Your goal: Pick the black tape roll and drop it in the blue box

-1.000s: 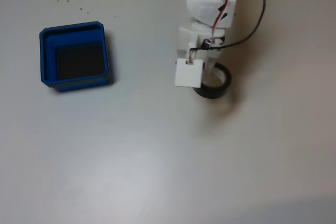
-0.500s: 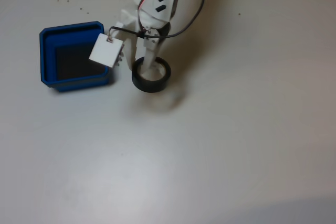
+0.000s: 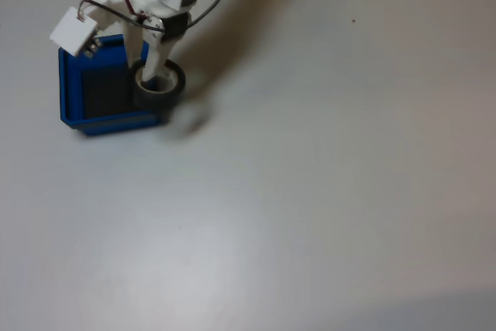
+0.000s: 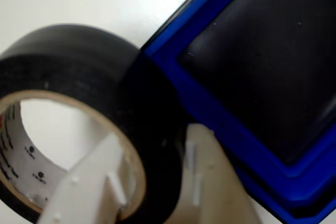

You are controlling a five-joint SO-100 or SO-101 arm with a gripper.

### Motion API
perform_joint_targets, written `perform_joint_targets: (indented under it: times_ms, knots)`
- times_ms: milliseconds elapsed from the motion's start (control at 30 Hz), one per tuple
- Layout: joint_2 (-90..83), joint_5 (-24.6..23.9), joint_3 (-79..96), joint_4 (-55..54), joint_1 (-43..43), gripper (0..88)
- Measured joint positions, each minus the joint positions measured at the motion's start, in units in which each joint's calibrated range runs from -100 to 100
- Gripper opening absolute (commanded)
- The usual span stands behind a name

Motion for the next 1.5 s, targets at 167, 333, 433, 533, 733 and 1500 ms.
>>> perform_joint_targets:
  times_ms: [167,333,433,533,733,1500]
  knots:
    - [0.0,0.0,0.0,0.0,2.97,1.1]
    - [0.0,0.0,0.0,0.0,4.35,1.2]
    - [0.0,0.0,0.0,0.0,5.05,1.2]
    - [0.0,0.0,0.0,0.0,5.24,1.2]
    - [0.0,0.0,0.0,0.0,6.73,1.2]
    - [3.64,0.0,0.0,0.0,11.78,1.2]
